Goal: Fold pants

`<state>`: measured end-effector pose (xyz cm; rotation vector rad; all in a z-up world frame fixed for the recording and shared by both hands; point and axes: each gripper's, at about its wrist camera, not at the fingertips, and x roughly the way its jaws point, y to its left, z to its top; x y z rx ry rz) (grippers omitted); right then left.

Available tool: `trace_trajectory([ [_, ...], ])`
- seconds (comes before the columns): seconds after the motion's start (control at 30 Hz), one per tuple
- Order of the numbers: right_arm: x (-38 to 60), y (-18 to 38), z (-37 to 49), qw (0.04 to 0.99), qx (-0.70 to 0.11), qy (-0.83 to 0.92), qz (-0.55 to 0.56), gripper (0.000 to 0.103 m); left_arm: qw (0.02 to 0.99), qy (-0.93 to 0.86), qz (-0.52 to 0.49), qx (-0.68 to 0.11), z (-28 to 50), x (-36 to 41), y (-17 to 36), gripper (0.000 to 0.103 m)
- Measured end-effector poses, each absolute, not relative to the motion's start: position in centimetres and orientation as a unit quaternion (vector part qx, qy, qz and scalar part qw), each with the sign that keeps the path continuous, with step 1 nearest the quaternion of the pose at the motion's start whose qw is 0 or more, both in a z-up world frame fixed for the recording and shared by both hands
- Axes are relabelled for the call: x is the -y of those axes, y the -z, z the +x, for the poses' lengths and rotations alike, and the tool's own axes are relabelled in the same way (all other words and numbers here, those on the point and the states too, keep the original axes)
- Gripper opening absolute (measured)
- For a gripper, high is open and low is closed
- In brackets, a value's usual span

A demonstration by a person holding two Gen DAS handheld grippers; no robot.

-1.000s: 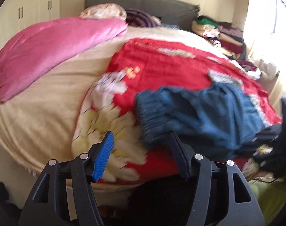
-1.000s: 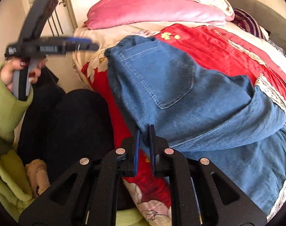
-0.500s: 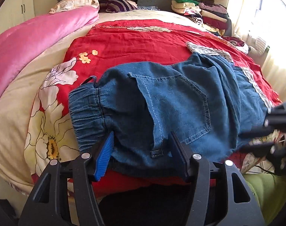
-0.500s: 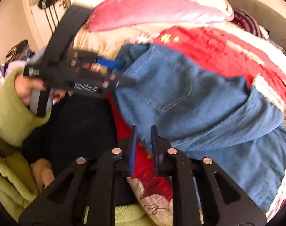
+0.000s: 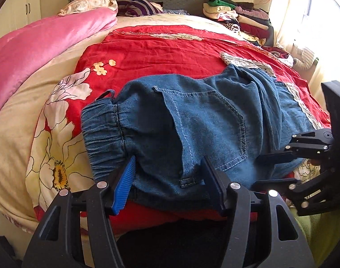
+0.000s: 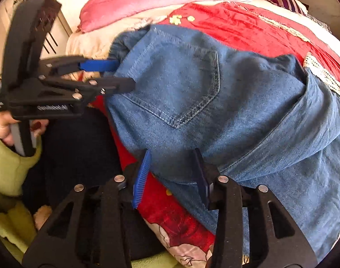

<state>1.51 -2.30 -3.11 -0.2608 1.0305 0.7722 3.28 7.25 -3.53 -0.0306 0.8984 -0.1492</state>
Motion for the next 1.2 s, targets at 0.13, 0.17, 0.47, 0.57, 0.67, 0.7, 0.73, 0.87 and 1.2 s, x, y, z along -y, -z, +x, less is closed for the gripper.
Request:
trace_trajectory([
  [0.13,3.3,1.3,1.2,0.805,-0.455,-0.366,-0.102,0.043,0.899,0.071,-0.021,-0.433,2.7,-7.2,2.8,0.059],
  [0.17,3.6,0.8,1.1,0.811,-0.448,-0.364,-0.101,0.044,0.899,0.071,-0.023,-0.432,2.6,-7.3,2.7,0.059],
  [0.47,7.1,-1.6,2.1,0.846,-0.418,-0.325,-0.064,0.061,0.919,0.043,-0.040,-0.389,0.7,-8.1,-0.7,0.071],
  [0.57,8.3,-2.3,2.6,0.857,-0.410,-0.308,-0.054,0.066,0.924,0.038,-0.043,-0.379,0.2,-8.4,-1.6,0.077],
  [0.67,9.4,-3.0,3.5,0.868,-0.401,-0.289,-0.044,0.070,0.925,0.043,-0.044,-0.374,0.1,-8.1,-2.2,0.081],
  [0.7,9.9,-3.1,3.7,0.872,-0.399,-0.281,-0.042,0.071,0.925,0.045,-0.044,-0.374,0.1,-7.9,-2.3,0.081],
  [0.73,10.3,-3.3,3.9,0.874,-0.398,-0.275,-0.039,0.072,0.925,0.049,-0.043,-0.373,0.1,-7.5,-2.4,0.082],
  [0.87,12.1,-3.9,4.7,0.886,-0.389,-0.252,-0.030,0.074,0.924,0.069,-0.045,-0.374,0.4,-6.2,-2.4,0.085],
  [1.2,16.1,-5.1,7.4,0.907,-0.375,-0.193,-0.019,0.080,0.904,0.139,-0.043,-0.403,2.3,-0.8,-0.9,0.086],
])
